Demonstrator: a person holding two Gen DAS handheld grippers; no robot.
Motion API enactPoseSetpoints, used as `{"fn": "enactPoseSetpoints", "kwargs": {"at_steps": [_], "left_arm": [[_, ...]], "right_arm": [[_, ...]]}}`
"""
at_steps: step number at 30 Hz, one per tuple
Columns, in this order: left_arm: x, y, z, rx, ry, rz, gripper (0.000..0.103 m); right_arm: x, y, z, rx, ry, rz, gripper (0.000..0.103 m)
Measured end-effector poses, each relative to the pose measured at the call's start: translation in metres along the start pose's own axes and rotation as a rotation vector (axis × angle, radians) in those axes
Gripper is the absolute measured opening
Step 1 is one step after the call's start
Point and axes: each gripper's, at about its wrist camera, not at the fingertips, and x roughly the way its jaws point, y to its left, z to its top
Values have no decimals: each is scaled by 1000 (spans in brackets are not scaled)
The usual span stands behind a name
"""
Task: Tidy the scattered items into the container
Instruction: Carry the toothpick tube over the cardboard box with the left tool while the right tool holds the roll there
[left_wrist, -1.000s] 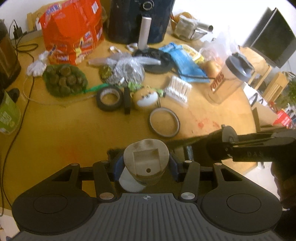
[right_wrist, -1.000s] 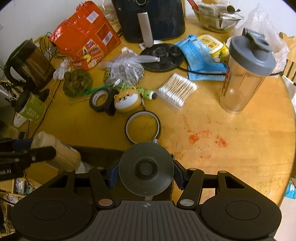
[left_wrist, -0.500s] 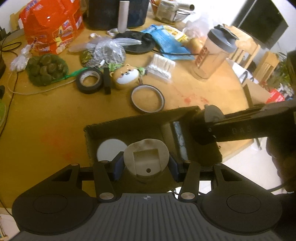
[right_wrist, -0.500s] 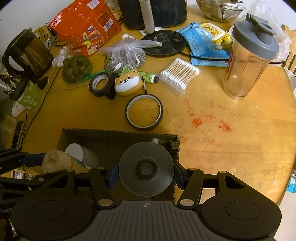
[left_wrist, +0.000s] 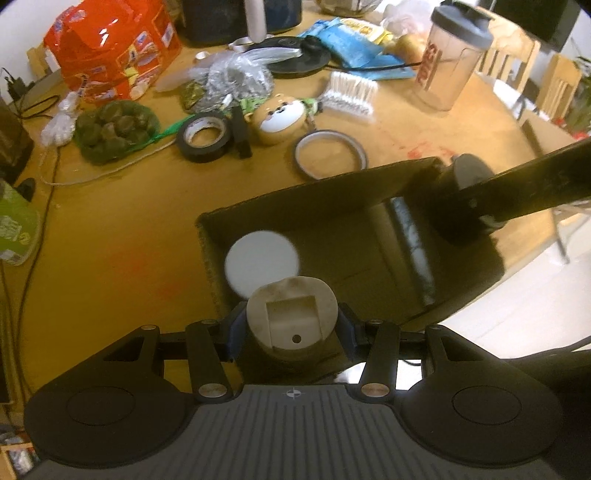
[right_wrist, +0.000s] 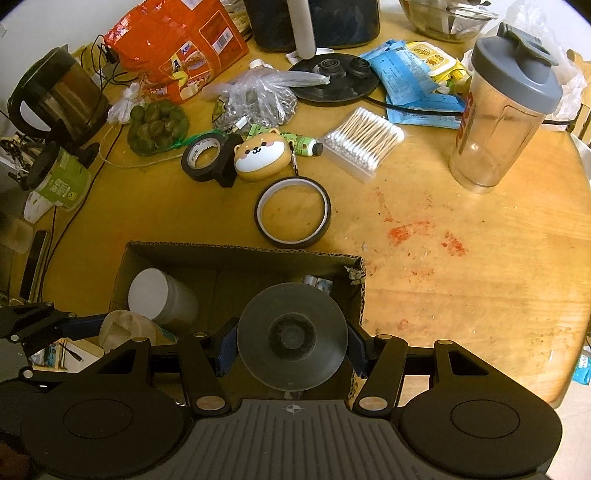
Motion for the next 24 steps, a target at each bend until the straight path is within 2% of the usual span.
{"fn": "enactPoseSetpoints", "kwargs": {"at_steps": [17,24], "left_arm": [[13,-1,-5,-23,57,38,49],[13,-1,-4,-24,57,42,50]], "right_arm": [[8,2,-4,-43,36,-10,61],[15,1,-8,-55,63,-14,61]]}}
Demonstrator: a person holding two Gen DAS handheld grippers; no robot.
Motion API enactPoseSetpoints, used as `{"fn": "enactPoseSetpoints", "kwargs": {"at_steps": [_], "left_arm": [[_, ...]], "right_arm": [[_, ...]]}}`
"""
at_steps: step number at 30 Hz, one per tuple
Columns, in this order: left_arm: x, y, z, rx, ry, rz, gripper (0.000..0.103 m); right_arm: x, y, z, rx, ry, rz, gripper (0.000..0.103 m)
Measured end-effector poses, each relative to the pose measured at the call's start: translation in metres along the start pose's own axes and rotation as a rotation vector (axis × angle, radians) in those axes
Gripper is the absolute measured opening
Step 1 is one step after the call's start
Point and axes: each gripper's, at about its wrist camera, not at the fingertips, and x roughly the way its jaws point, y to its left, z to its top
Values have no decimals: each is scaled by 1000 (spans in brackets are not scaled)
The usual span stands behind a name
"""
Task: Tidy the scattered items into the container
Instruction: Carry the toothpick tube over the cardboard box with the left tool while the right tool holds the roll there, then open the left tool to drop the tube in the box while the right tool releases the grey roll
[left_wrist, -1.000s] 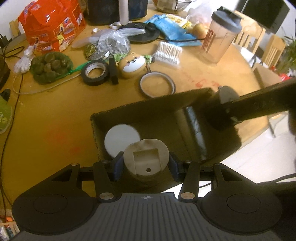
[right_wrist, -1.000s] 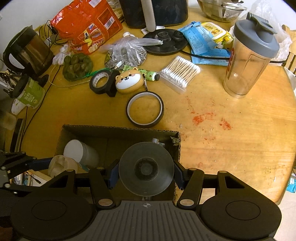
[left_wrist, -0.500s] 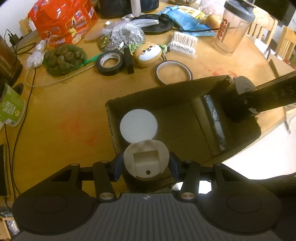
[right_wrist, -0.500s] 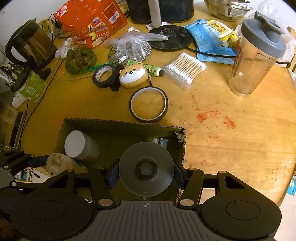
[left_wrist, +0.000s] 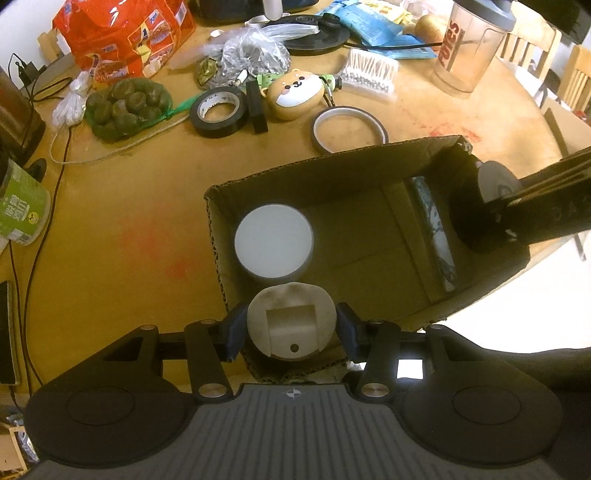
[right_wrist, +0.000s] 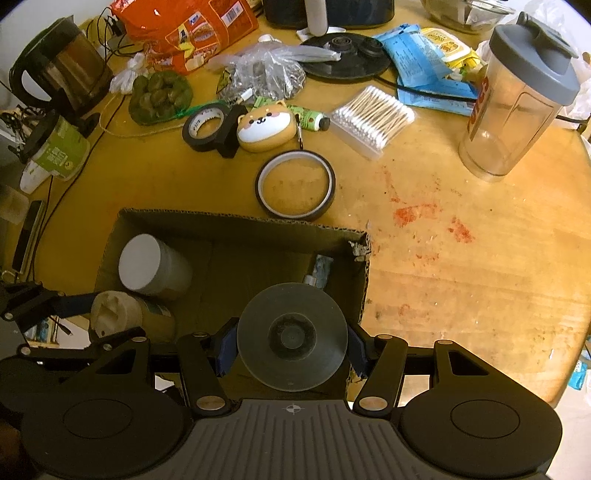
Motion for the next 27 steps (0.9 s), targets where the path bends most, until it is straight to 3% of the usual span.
{"fn": "enactPoseSetpoints", "kwargs": {"at_steps": [4,7,9,16,23,27], "left_arm": [[-3,0,1,-7,0,1,51],[-9,1,4,-16,-18,-3,58],[-14,2,6,-25,-30,10,72],[-24,14,12,-90,-62,13,72],[-30,22,19,-129,-96,11,72],[-32,25,22,-143,-114,3,72]], "right_arm": [[5,1,-1,-11,15,-4,61],[11,3,-1,-27,32,-9,61],[16,5,-2,-43,42,-15,61],[34,13,-3,-106,66,-52,61],[39,24,-5,-175,69,-63,79],[32,21,-4,-159,48,-23,90]]}}
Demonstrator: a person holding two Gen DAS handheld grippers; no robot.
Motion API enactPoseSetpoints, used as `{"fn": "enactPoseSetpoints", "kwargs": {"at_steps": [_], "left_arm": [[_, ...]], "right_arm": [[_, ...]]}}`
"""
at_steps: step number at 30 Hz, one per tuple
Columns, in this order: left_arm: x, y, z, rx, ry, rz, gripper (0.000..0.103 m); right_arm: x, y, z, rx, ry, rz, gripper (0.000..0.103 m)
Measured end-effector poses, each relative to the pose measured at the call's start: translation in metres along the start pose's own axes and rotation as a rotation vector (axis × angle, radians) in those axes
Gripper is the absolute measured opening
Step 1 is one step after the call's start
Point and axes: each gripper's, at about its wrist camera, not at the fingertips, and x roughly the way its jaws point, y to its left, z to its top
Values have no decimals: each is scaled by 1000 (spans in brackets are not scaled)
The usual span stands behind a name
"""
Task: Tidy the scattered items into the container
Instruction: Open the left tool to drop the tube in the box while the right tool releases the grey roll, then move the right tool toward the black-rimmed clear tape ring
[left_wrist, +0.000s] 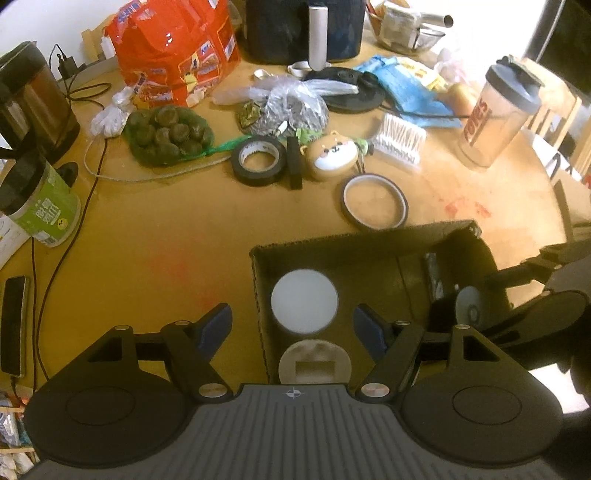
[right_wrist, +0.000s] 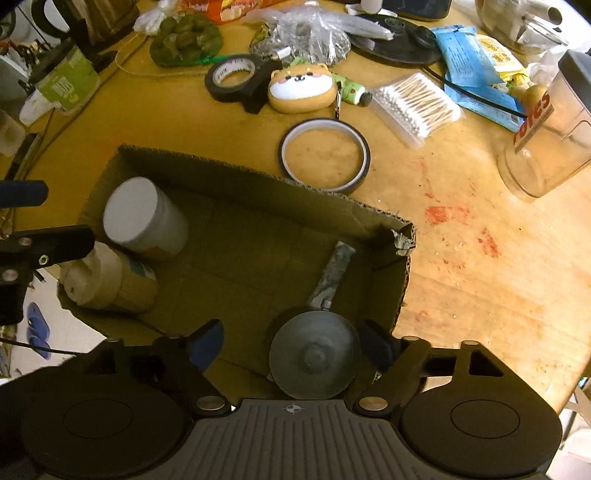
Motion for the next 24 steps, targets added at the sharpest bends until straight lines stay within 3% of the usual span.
{"fn": "enactPoseSetpoints", "kwargs": {"at_steps": [2,6,17,24], "left_arm": [[0,0,1,-2,-1,-1,72],[0,1,1,-8,-5,-7,72],[4,4,6,-27,0,-13,72],[5,13,16,-93,-6,10,72]], "right_arm": [[-5,-3,0,21,-22,32,98],[-13,-7,1,46,-64,55,103],[-27,-19,5,116,-154,68,103],[-33,-25,14,141,-185,44,103]]}}
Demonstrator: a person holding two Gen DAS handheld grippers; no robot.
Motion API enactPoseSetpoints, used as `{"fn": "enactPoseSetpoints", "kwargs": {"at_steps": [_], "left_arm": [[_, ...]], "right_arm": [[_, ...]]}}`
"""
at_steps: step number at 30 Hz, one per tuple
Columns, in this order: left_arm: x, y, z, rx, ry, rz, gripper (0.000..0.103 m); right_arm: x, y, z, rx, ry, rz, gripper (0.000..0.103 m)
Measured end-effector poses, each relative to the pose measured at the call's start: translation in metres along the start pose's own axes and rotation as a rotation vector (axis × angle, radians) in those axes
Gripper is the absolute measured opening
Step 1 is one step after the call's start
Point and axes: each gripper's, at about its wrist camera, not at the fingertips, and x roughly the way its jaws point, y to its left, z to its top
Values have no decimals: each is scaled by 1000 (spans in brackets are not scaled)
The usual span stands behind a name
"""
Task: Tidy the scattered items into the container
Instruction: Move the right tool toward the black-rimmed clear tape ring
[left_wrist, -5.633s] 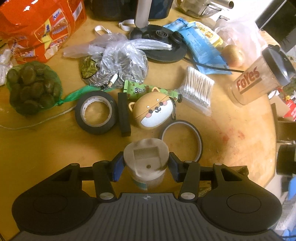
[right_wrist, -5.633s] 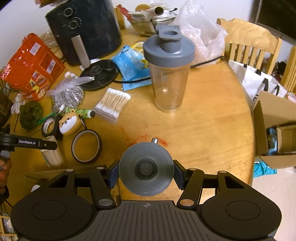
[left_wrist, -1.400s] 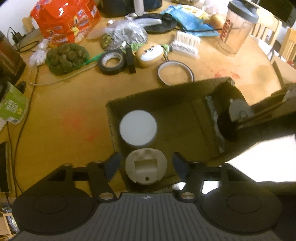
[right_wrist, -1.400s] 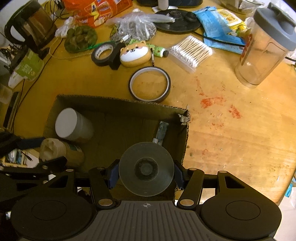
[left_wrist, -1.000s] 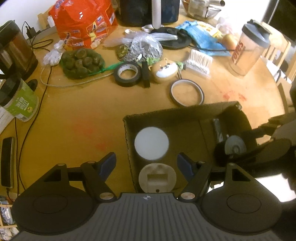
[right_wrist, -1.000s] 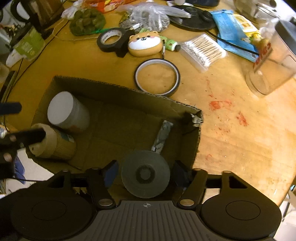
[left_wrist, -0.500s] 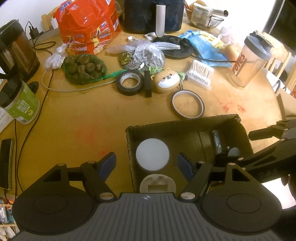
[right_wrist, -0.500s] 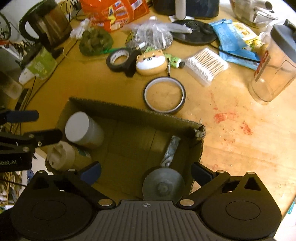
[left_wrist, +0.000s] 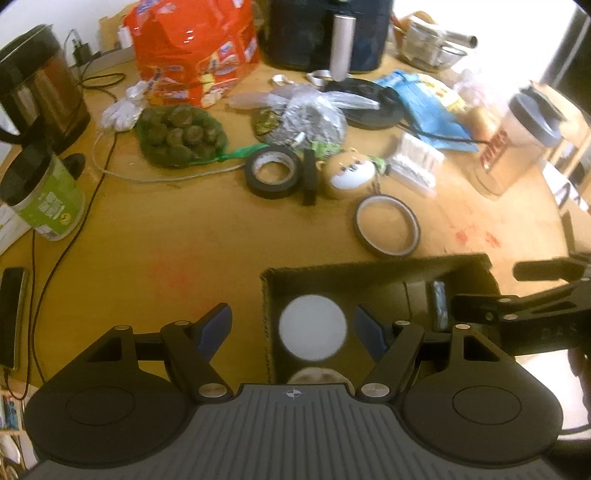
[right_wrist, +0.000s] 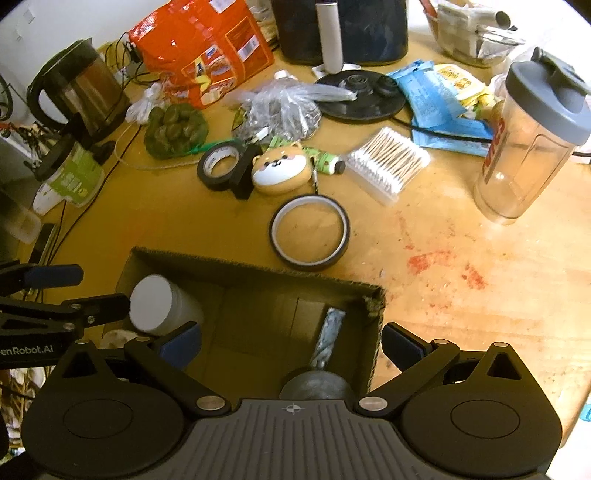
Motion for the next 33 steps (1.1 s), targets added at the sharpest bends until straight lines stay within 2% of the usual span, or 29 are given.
{"fn": "enactPoseSetpoints", "kwargs": {"at_steps": [6,10,23,33], "left_arm": [[1,8,8,-38,-4,14,72],[-1,8,10,-15,-10,-2,72],[-4,41,18,42,-42,-129,72],[5,66,12,7,-51,-196,72]], "right_arm": [[0,-3,12,25,-5,-32,103],[0,-2,17,27,-7,-61,103],[-5,17,40,128,-20,-218,103],[-6,34,44,119,-17,-306,103]]}}
